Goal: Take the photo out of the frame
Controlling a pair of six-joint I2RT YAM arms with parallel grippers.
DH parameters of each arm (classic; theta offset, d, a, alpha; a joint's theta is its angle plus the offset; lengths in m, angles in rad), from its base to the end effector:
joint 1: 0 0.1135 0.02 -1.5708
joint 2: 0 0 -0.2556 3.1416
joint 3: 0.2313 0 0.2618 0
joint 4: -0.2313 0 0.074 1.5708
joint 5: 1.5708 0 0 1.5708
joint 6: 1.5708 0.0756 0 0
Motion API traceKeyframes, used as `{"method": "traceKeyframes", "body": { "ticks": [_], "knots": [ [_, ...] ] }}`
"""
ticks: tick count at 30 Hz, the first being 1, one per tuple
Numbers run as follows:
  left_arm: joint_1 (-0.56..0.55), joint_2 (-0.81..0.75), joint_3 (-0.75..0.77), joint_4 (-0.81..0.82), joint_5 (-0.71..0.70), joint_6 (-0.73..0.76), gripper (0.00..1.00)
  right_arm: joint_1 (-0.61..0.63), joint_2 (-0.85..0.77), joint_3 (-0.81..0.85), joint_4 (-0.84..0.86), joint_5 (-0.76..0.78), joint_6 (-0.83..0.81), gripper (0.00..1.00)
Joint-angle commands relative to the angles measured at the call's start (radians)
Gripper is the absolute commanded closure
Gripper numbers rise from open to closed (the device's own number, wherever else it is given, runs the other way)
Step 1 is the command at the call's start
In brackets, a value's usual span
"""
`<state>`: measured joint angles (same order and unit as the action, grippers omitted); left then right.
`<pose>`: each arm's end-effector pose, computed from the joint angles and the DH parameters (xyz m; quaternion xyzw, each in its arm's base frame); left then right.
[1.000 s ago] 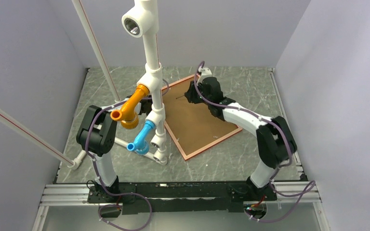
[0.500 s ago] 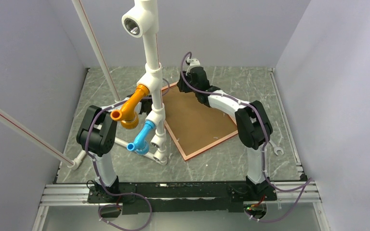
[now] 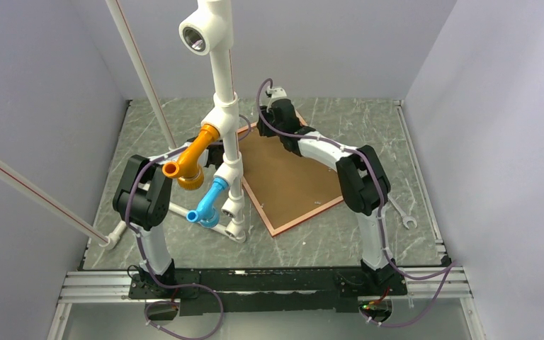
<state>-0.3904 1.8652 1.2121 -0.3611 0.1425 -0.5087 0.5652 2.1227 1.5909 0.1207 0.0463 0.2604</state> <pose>0.3766 -0.1666 0.1246 -0.0372 0.9586 -0.1807 0.2171 0.4589 0.2869 0.1939 -0.1144 0.8286 0.2020 0.5095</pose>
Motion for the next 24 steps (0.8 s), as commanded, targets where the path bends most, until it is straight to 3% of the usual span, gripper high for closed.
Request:
{"method": "traceKeyframes", "body": {
  "ticks": [1, 8, 13, 18, 24],
  "knots": [
    [-0.027, 0.051, -0.006, -0.059, 0.002, 0.028, 1.0, 0.01, 0.027, 0.087, 0.009, 0.067, -0.043, 1.0],
    [-0.026, 0.065, -0.003, -0.068, -0.012, 0.011, 1.0, 0.047, 0.064, 0.165, -0.107, 0.279, -0.115, 1.0],
    [-0.025, 0.069, 0.0, -0.07, -0.025, -0.003, 1.0, 0.071, 0.055, 0.159, -0.129, 0.346, -0.158, 1.0],
    [-0.025, 0.069, 0.005, -0.071, -0.029, -0.003, 1.0, 0.072, 0.019, 0.127, -0.129, 0.262, -0.142, 1.0],
    [-0.02, 0.045, -0.004, -0.04, -0.006, 0.011, 1.0, 0.039, -0.149, 0.048, -0.151, 0.216, -0.067, 1.0]
  ]
}}
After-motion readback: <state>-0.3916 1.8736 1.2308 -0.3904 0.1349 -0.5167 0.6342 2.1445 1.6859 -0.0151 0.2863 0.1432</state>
